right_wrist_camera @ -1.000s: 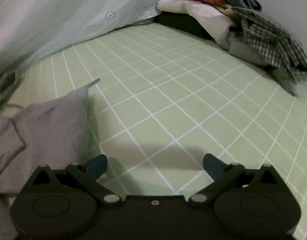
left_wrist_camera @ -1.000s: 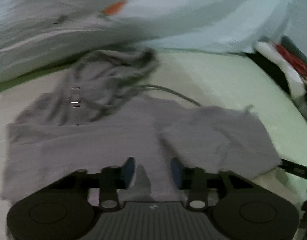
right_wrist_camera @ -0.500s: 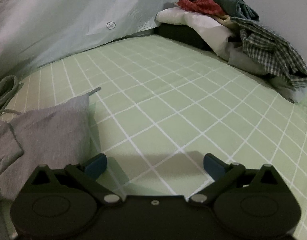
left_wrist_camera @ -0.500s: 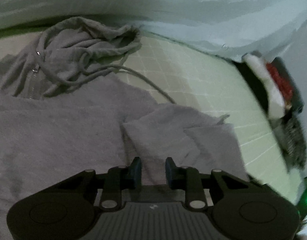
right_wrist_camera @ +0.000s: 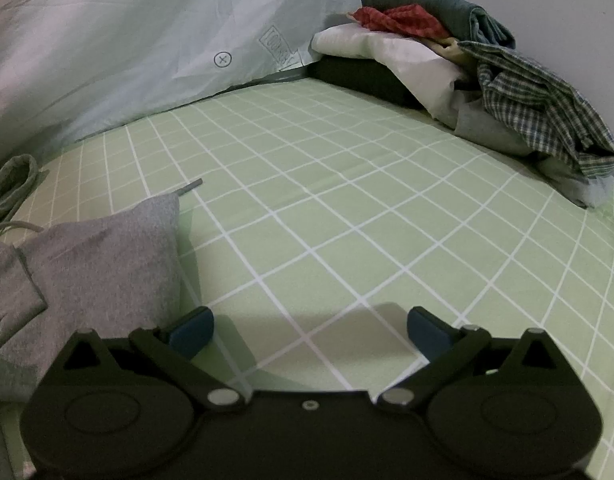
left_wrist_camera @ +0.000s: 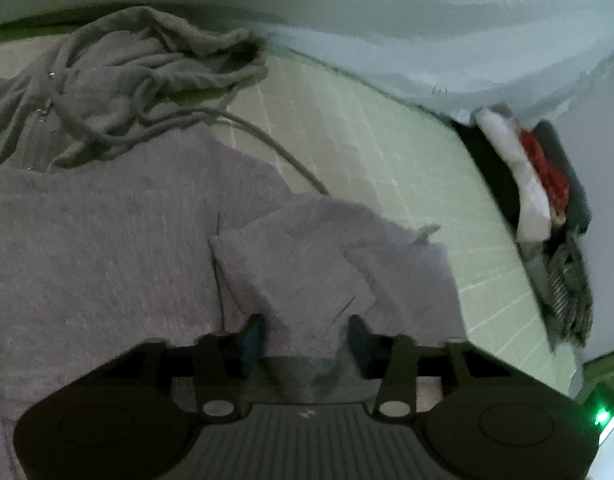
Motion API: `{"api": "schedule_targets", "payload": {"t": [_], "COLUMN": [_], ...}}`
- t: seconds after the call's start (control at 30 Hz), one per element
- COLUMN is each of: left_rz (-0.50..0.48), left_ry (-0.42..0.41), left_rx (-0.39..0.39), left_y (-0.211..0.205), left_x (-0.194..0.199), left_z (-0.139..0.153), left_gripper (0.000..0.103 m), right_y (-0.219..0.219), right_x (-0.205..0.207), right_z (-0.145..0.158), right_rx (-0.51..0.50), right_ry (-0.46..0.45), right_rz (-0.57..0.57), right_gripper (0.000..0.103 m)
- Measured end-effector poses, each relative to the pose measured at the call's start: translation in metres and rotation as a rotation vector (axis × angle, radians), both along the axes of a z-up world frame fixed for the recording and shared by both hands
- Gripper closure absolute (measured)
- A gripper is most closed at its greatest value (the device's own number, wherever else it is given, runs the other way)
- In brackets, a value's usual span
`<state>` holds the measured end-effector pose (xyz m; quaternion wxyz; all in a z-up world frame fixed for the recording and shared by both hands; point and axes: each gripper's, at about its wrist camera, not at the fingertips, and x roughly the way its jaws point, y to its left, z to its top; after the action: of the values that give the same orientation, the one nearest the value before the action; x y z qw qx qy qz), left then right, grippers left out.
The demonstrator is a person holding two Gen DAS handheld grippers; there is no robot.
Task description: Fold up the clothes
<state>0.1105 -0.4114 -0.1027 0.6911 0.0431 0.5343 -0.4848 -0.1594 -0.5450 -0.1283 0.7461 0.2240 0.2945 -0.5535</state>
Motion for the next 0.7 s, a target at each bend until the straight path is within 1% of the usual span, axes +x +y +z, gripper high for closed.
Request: {"api": "schedule_targets", "payload": {"t": [0.03, 0.13, 0.17, 0.23, 0.33, 0.47, 0.5, 0.57, 0.7], "left_rz": [-0.002, 0.004, 0.002, 0.000, -0.023, -0.030, -0.009, 0.047, 0.161], "left_ry": [-0.031, -0.025, -0.035, -0.065, -0.138, -0.319, -0.347, -0.375, -0.456], "left_rx": [0.023, 0.001, -0.008, -0.024, -0.068, -0.107, -0.117, -0.134, -0.126], "left_y": [-0.002, 0.002, 0.004, 0.008, 0.016, 0.038, 0.047, 0.064, 0.106], "left_x": [0.000, 0.003, 0.003, 0.003, 0.000, -0.004, -0.003, 0.004, 0.021], "left_z": [-0.001, 0.002, 0.005, 0.013, 0.034, 0.070, 0.079, 0.091, 0.111], "left_gripper": [0.086, 0.092, 0.096, 0.097, 0.097, 0.097, 0.097, 0.097, 0.097], "right_y": [0.000, 0.001, 0.001, 0.001, 0.000, -0.003, -0.001, 0.003, 0.011], "right_x": [0.000, -0.001, -0.001, 0.000, 0.000, 0.006, 0.009, 0.016, 0.031], "right_z": [0.000, -0.001, -0.001, 0.000, 0.001, 0.006, 0.007, 0.009, 0.012], "right_rx": [-0.002, -0.008, -0.008, -0.007, 0.000, 0.043, 0.048, 0.059, 0.079], "right_ry": [-0.001, -0.003, -0.003, -0.001, 0.003, 0.017, 0.020, 0.027, 0.040], "right_rz": [0.000, 0.001, 0.001, 0.001, 0.003, 0.050, 0.068, 0.103, 0.175], "right_gripper": [0.000, 0.000, 0.000, 0.000, 0.000, 0.000, 0.000, 0.000, 0.000]}}
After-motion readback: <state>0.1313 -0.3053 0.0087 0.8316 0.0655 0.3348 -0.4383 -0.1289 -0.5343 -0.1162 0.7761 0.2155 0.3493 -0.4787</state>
